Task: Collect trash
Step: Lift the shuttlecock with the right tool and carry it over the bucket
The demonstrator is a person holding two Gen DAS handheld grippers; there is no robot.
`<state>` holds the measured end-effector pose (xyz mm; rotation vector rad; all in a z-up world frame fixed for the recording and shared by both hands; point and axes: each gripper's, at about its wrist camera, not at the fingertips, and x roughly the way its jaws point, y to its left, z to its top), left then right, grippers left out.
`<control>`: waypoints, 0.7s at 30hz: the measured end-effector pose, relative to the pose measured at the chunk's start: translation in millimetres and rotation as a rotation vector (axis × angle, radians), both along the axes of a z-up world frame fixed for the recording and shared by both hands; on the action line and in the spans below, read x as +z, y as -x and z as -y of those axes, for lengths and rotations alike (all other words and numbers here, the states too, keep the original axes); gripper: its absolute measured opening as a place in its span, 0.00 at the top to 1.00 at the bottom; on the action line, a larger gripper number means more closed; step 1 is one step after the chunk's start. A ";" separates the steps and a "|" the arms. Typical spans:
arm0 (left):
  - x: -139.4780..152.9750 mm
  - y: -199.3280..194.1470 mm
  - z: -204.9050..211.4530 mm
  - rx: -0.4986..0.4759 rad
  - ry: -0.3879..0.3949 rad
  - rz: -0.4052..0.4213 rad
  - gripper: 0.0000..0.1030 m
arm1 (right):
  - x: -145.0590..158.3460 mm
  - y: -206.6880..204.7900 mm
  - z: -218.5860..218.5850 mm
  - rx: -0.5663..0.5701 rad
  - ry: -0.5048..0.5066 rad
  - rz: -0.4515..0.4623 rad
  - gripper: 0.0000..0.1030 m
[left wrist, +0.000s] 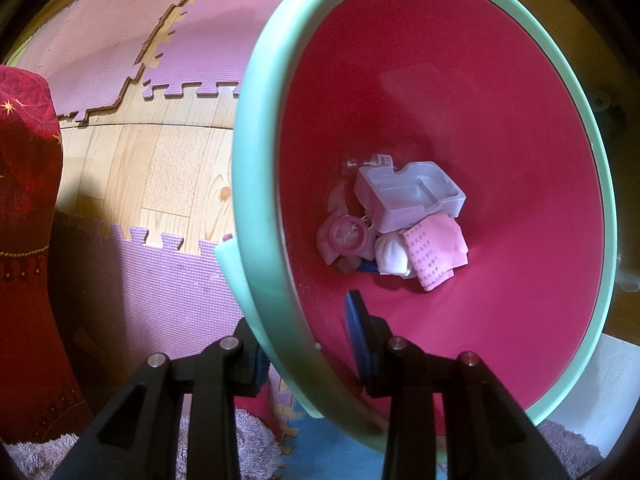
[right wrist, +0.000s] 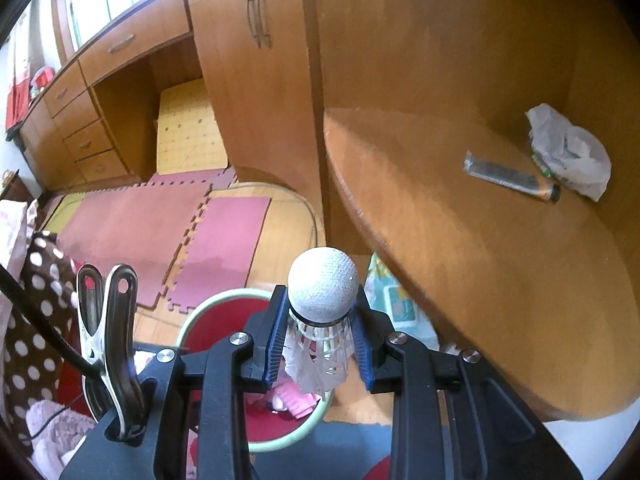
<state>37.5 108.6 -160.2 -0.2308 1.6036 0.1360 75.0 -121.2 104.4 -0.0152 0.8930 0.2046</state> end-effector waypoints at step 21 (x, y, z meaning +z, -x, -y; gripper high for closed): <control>0.3 -0.4 0.0 -0.002 -0.002 0.001 0.66 | -90.8 29.7 -56.5 0.135 0.024 -0.133 0.70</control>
